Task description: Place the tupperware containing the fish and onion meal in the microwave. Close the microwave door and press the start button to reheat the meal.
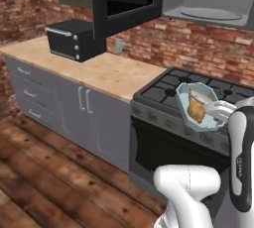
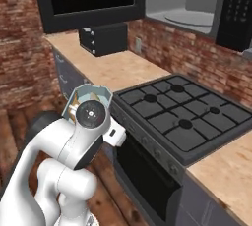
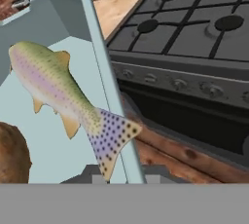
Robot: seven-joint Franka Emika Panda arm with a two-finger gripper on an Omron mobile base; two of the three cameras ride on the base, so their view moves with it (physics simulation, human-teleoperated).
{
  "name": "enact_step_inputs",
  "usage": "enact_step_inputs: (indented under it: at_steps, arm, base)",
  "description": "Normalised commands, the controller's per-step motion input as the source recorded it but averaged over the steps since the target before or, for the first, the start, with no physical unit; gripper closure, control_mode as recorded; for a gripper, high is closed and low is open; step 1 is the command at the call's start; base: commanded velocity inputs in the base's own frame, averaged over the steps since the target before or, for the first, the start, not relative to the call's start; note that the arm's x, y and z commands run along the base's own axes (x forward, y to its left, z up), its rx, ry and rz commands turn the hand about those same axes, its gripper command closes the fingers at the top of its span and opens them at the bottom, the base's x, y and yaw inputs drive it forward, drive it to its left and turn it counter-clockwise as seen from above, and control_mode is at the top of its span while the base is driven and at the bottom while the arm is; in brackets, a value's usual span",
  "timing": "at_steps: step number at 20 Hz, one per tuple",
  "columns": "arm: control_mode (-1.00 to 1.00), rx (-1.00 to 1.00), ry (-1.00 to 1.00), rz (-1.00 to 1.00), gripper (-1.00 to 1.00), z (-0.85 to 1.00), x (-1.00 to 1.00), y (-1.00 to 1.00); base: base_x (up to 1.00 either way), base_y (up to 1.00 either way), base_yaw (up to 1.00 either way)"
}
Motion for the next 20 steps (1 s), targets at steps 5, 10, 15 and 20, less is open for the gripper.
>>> enact_step_inputs:
  at_steps: [5, 10, 15, 20]
  arm:
    - [1.00, 0.00, 0.00, 0.00, 1.00, 0.00, 0.00, 0.00]
    - [1.00, 0.00, 0.00, 0.00, 1.00, 0.00, 0.00, 0.00]
    - [1.00, 0.00, 0.00, 0.00, 1.00, 0.00, 0.00, 0.00]
    - [1.00, 0.00, 0.00, 0.00, 1.00, 0.00, 0.00, 0.00]
  base:
    - [0.79, 0.00, -0.27]
    - [0.63, 0.00, -0.32]
    - [0.53, 0.00, -0.35]
    - [0.48, 0.03, -0.36]
